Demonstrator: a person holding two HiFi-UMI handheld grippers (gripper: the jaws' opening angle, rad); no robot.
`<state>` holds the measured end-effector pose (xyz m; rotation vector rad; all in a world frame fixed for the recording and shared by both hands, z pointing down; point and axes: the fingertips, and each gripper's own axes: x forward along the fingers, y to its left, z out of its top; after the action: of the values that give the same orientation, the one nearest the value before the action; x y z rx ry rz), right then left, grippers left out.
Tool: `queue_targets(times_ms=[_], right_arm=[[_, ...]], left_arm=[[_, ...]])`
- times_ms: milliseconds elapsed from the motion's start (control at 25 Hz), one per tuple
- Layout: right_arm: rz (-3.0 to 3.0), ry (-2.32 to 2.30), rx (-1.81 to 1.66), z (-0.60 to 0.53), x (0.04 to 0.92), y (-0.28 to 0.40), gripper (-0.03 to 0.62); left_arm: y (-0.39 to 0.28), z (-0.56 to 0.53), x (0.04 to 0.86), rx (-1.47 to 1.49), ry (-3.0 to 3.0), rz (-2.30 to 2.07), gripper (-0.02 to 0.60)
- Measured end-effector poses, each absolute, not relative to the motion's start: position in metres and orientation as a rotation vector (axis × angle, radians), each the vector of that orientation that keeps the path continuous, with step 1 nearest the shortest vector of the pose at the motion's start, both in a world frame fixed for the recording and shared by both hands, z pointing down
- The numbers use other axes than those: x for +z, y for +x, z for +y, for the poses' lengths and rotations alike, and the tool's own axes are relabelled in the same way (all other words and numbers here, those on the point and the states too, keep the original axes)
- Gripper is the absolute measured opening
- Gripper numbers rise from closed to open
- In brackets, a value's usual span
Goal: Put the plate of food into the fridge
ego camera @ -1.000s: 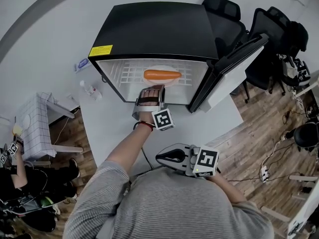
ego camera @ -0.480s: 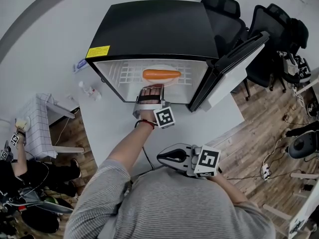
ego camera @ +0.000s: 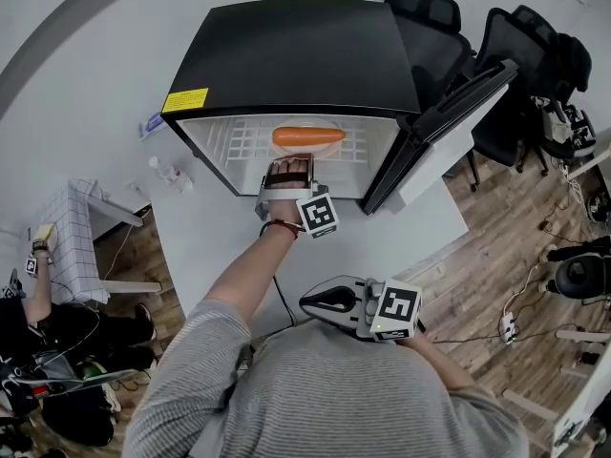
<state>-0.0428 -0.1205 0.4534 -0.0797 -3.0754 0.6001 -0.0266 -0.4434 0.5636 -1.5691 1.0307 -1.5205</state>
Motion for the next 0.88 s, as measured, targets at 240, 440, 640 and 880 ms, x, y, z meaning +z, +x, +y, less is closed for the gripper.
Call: queue_targets(times_ms=[240, 440, 640, 880], right_arm=[[-3.075, -0.064, 0.607, -0.122, 0.455, -0.042, 0.015], [-3.076, -0.062, 0.613, -0.121, 0.454, -0.041, 0.015], [-3.072, -0.077, 0.621, -0.120, 0.454, -0.043, 0.015], [-3.067, -0.094, 0.629, -0.118, 0.454, -0.046, 0.015]], left_arm=[[-0.027, -0.453, 0.562, -1.521, -1.555, 1.037, 0.026], [-0.024, -0.452, 0.560, -1.485, -1.565, 1.036, 0.028], [-0.021, -0.445, 0.560, -1.462, -1.621, 1.026, 0.052], [-0.022, -0.443, 0.559, -1.480, -1.725, 1.011, 0.148]])
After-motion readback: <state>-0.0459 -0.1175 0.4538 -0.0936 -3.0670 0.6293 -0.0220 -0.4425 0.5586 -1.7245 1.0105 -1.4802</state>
